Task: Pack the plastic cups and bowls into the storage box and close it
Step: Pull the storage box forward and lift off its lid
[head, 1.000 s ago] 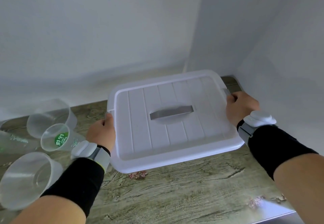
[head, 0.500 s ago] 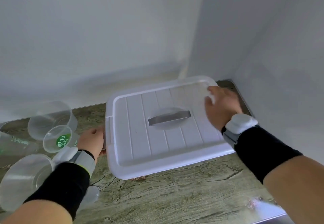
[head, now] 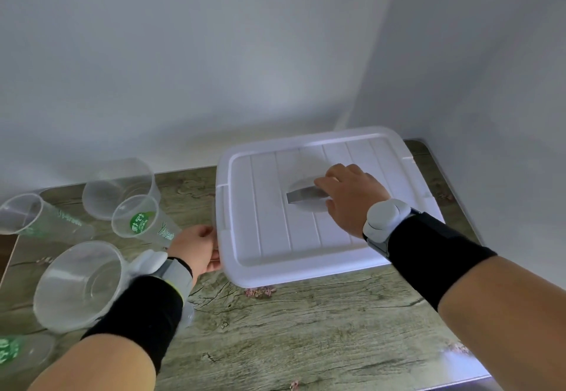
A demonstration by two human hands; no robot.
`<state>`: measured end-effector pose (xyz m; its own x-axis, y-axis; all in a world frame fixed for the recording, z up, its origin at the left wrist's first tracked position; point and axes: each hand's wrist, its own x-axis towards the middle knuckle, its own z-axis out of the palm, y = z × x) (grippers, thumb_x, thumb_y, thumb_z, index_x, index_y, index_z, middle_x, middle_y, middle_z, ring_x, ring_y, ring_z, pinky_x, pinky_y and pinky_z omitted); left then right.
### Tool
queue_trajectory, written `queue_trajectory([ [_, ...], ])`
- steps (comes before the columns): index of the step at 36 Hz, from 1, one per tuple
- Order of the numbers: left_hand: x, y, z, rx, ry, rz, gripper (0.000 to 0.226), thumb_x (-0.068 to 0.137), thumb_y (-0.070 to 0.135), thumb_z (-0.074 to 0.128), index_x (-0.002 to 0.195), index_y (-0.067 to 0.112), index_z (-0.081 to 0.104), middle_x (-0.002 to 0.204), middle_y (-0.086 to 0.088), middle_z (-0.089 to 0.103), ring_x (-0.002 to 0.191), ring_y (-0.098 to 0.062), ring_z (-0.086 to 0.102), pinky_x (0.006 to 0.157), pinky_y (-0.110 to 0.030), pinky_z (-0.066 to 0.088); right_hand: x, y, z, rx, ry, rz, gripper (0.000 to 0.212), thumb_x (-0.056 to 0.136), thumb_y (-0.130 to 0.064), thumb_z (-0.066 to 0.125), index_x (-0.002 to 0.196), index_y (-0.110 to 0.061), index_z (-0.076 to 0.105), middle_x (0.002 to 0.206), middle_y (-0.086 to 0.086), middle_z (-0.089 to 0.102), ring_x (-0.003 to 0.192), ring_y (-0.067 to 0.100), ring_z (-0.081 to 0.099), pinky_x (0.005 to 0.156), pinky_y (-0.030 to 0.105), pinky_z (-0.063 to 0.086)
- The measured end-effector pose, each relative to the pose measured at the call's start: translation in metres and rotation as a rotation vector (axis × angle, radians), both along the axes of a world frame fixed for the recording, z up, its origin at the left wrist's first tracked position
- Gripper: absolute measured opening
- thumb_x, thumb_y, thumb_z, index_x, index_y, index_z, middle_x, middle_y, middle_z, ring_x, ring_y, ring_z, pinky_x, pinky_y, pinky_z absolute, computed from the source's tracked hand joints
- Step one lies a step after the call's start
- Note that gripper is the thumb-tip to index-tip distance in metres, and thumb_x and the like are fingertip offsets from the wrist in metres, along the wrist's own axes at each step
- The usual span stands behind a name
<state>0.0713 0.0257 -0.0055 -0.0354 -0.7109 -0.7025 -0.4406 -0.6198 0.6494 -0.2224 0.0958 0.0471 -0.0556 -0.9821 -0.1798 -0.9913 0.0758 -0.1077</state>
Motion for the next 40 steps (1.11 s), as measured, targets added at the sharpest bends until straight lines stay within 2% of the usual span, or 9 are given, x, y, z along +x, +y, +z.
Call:
queue_trajectory([
  [4,0.001,0.001,0.005,-0.040,-0.067,-0.061,0.024,0.104,0.011,0.051,0.104,-0.008,0.065,0.072,-0.015,0.069,0.053,-0.022,0.065,0.051,-0.034,0.060,0.006,-0.003,0.000,-0.001,0.039,-0.015,0.034,0.093,-0.019,0.053,0.126,-0.026,0.057,0.118,-0.001,0.056,0.105,0.024,0.053,0.089,0.038,0.047],
  [16,0.020,0.003,0.008,-0.037,-0.278,-0.128,0.021,0.102,0.009,0.049,0.100,0.002,0.068,0.085,-0.023,0.074,0.065,-0.034,0.070,0.068,-0.053,0.064,0.008,0.019,0.039,-0.075,-0.049,-0.105,0.035,0.089,-0.018,0.056,0.123,-0.022,0.061,0.115,-0.001,0.059,0.102,0.024,0.054,0.086,0.036,0.050],
  [20,0.034,0.002,0.012,-0.019,-0.364,-0.132,0.014,0.103,0.007,0.050,0.108,0.006,0.063,0.073,-0.018,0.064,0.056,-0.029,0.061,0.068,-0.049,0.062,-0.014,0.028,0.067,-0.118,-0.141,-0.237,0.037,0.091,-0.023,0.057,0.128,-0.022,0.057,0.118,0.001,0.056,0.107,0.024,0.052,0.082,0.035,0.047],
  [25,0.038,0.003,0.026,-0.032,-0.514,-0.144,0.014,0.105,0.011,0.045,0.112,0.012,0.058,0.074,-0.018,0.060,0.049,-0.024,0.054,0.038,-0.027,0.046,-0.047,0.043,0.080,-0.239,-0.109,-0.415,0.034,0.090,-0.027,0.058,0.123,-0.018,0.059,0.113,0.008,0.057,0.105,0.030,0.053,0.075,0.032,0.038],
  [27,0.039,-0.001,0.032,-0.061,-0.611,-0.204,0.018,0.105,0.013,0.046,0.104,0.003,0.060,0.071,-0.017,0.060,0.050,-0.027,0.055,0.035,-0.023,0.041,-0.062,0.049,0.084,-0.256,-0.073,-0.492,0.033,0.089,-0.028,0.057,0.119,-0.015,0.061,0.111,0.011,0.057,0.105,0.034,0.053,0.075,0.034,0.041],
  [30,0.033,-0.007,0.044,-0.161,-0.830,-0.392,0.035,0.105,0.015,0.044,0.071,0.009,0.050,0.072,-0.010,0.057,0.075,-0.032,0.065,0.056,-0.029,0.046,-0.083,0.060,0.087,-0.224,-0.029,-0.598,0.030,0.089,-0.030,0.054,0.111,-0.010,0.061,0.108,0.014,0.056,0.103,0.038,0.054,0.076,0.036,0.045],
  [32,0.018,-0.010,0.062,-0.249,-0.981,-0.496,0.040,0.105,0.021,0.040,0.067,0.013,0.048,0.069,-0.002,0.053,0.080,-0.023,0.062,0.061,-0.024,0.040,-0.096,0.067,0.088,-0.179,0.001,-0.668,0.028,0.091,-0.028,0.052,0.109,-0.007,0.059,0.111,0.016,0.056,0.104,0.039,0.055,0.076,0.036,0.042],
  [35,-0.009,-0.015,0.077,-0.377,-0.958,-0.587,0.033,0.102,0.029,0.041,0.102,0.008,0.066,0.096,-0.011,0.067,0.092,-0.030,0.065,0.074,-0.034,0.047,-0.111,0.075,0.083,-0.136,0.020,-0.756,0.030,0.095,-0.029,0.051,0.114,-0.006,0.057,0.119,0.018,0.056,0.110,0.040,0.057,0.077,0.037,0.040],
  [40,-0.072,-0.014,0.083,-0.546,-0.670,-0.497,0.046,0.100,0.041,0.045,0.135,0.013,0.056,0.130,-0.010,0.067,0.116,-0.036,0.062,0.088,-0.035,0.040,-0.130,0.082,0.071,-0.089,0.022,-0.808,0.027,0.095,-0.026,0.053,0.115,-0.007,0.056,0.121,0.017,0.055,0.114,0.039,0.058,0.089,0.041,0.048],
])
